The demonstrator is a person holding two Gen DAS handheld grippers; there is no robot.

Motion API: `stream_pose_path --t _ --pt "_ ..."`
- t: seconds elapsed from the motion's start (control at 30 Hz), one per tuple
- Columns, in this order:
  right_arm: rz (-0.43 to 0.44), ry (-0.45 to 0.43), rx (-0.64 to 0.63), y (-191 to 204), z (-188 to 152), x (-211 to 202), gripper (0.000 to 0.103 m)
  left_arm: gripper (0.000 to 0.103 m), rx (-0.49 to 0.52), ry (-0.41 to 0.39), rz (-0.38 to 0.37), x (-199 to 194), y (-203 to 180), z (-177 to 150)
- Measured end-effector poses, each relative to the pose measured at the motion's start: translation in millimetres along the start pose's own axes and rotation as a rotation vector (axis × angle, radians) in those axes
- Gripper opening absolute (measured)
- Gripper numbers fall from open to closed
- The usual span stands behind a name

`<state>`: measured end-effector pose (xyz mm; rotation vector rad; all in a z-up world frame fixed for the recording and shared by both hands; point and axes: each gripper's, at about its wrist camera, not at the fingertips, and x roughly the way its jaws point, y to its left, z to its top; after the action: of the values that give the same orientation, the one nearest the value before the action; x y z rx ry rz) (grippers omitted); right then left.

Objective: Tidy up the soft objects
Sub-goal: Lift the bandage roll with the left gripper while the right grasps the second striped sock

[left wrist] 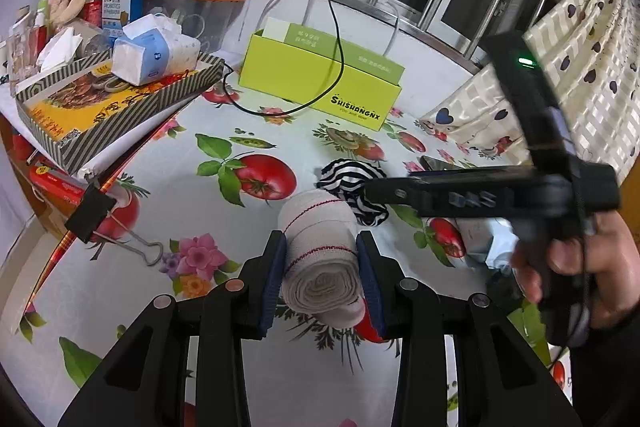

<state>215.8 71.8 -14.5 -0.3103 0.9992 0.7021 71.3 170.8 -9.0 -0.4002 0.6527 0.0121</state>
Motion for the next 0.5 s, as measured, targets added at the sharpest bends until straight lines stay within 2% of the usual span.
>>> stream_pose_path --t 0.07,0.23,0.27,0.3,0.37,0.5 --pt "0.006 0.025 0.030 -1.3 8.6 13.7 0.061 0.037 -0.003 -0.001 -0.002 0.0 1.7 -0.5" --pt "-0.039 0.068 0.085 -11.9 19.8 41.7 0.060 0.037 -0.004 0.009 -0.012 2.8 2.5 -1.3" --pt "-0.053 0.076 0.090 -14.4 20.3 46.0 0.054 0.037 -0.005 0.011 -0.015 3.5 2.6 -1.5" --pt "-0.061 0.080 0.093 -16.9 20.3 49.9 0.038 0.037 -0.005 0.013 -0.017 4.3 2.5 -1.7" --pt "-0.053 0.081 0.098 -20.6 18.8 52.5 0.019 0.037 -0.004 0.016 -0.018 5.5 2.7 -1.9" --pt "-0.046 0.042 0.084 -20.1 16.1 40.9 0.014 0.037 -0.007 0.015 -0.018 5.7 3.0 -1.4"
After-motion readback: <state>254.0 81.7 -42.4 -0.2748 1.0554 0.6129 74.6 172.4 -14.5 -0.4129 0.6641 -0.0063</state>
